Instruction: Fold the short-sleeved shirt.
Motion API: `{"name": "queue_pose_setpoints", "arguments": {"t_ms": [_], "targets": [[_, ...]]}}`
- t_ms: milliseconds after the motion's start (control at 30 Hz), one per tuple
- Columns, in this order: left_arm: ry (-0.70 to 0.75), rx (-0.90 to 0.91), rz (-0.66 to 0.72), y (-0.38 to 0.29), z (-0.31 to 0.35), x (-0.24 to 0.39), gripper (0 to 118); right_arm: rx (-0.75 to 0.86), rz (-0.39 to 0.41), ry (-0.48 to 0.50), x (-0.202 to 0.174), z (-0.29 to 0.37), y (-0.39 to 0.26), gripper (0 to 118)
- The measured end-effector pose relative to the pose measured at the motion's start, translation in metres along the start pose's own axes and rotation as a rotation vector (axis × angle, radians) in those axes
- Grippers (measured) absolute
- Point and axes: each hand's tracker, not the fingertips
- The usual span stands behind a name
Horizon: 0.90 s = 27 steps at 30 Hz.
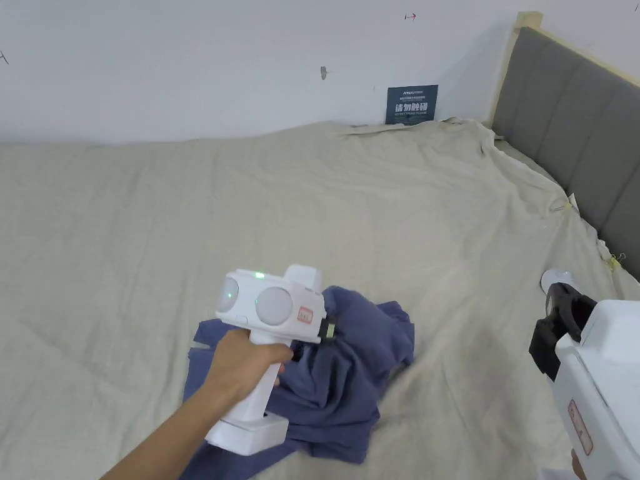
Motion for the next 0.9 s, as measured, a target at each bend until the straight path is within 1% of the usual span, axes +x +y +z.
{"name": "queue_pose_setpoints", "arguments": {"t_ms": [167,267,300,333,400,433,467,500,533,600,633,733,900], "targets": [[0.056,-0.130,0.012,-0.033,-0.040,-0.007,0,-0.024,0.000,0.001,-0.001,0.000,-0.008,0],[0.066,-0.157,0.031,-0.048,-0.053,-0.011,0,-0.036,-0.001,0.006,-0.003,0.000,-0.010,0],[0.068,-0.150,0.035,-0.051,-0.054,-0.011,1,-0.037,0.001,0.007,-0.003,0.001,-0.011,0],[0.069,-0.131,0.039,-0.053,-0.049,-0.010,7,-0.039,0.003,0.009,-0.004,0.001,-0.011,0],[0.069,-0.109,0.052,-0.051,-0.044,-0.010,28,-0.039,0.008,0.013,-0.004,0.001,-0.010,0],[0.079,-0.095,0.045,-0.049,-0.039,-0.009,47,-0.039,0.009,0.015,-0.004,0.001,-0.010,0],[0.113,-0.071,0.036,-0.049,-0.031,-0.007,79,-0.038,0.008,0.017,-0.005,0.001,-0.009,0],[0.150,-0.044,0.031,-0.048,-0.024,-0.006,101,-0.035,0.007,0.021,-0.006,0.001,-0.007,0],[0.168,-0.023,0.034,-0.047,-0.017,-0.007,116,-0.032,0.005,0.024,-0.006,0.001,-0.006,0],[0.159,0.065,0.063,-0.046,0.005,-0.010,118,-0.023,-0.001,0.031,-0.008,0.001,-0.002,0],[0.125,0.124,0.086,-0.044,0.018,-0.011,118,-0.017,-0.002,0.034,-0.009,0.002,0.000,0],[0.108,0.241,0.073,-0.041,0.060,-0.014,118,0.003,0.001,0.046,-0.014,0.003,0.006,0],[0.147,0.469,0.039,-0.049,0.128,-0.017,118,0.044,0.005,0.069,-0.022,0.003,0.018,0]]}}
